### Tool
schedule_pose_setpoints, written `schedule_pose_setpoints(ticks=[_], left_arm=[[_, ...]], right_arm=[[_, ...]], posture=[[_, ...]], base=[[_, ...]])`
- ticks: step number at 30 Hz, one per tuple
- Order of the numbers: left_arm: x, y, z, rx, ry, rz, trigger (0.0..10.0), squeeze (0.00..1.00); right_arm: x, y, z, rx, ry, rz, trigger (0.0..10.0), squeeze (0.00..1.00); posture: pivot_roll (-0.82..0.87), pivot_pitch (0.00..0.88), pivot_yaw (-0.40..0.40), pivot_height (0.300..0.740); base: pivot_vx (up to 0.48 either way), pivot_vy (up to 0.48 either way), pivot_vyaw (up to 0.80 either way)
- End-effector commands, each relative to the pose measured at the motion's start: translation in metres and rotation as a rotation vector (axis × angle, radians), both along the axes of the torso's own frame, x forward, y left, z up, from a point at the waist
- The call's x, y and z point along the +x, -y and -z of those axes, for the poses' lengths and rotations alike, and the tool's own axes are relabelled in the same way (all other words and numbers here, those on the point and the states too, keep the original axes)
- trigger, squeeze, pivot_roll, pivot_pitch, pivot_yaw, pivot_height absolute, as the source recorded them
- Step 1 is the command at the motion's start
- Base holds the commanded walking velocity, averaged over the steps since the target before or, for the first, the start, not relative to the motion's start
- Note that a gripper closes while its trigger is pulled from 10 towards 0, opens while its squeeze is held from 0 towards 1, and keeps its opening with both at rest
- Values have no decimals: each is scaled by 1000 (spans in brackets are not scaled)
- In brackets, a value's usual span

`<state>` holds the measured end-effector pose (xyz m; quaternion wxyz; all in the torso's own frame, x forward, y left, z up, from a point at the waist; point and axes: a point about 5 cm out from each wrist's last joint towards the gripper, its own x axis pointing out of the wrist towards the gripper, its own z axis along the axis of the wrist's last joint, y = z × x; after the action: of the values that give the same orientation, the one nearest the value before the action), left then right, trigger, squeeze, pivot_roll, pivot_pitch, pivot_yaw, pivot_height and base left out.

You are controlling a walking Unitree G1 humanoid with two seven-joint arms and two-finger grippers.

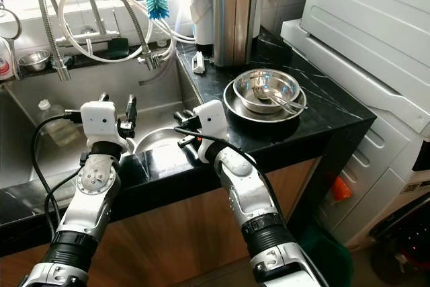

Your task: Kitchen organization

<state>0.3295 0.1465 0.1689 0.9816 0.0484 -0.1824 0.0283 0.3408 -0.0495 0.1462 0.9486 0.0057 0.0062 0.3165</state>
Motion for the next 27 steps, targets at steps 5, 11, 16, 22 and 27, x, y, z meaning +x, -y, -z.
schedule_pose_setpoints(ticks=[5,11,16,22,27], left_arm=[[-1,4,0,17,1,21,10000,0],[-6,8,4,8,13,41,10000,0],[-9,8,5,7,15,47,10000,0],[-10,10,8,7,10,58,10000,0],[-9,15,10,3,1,79,10000,0]], right_arm=[[1,-3,-7,-16,73,40,10000,0],[-8,2,-41,51,324,136,10000,0],[-23,20,-70,58,549,284,10000,0],[-42,50,-82,-66,721,479,10000,0],[-59,76,-53,-172,634,569,10000,0]], posture=[[-122,0,38,740],[-126,0,41,740],[-129,0,39,740],[-145,0,38,740],[-168,0,43,740]], base=[[0,0,0],[0,0,0],[0,0,0],[0,0,0],[0,0,0]])
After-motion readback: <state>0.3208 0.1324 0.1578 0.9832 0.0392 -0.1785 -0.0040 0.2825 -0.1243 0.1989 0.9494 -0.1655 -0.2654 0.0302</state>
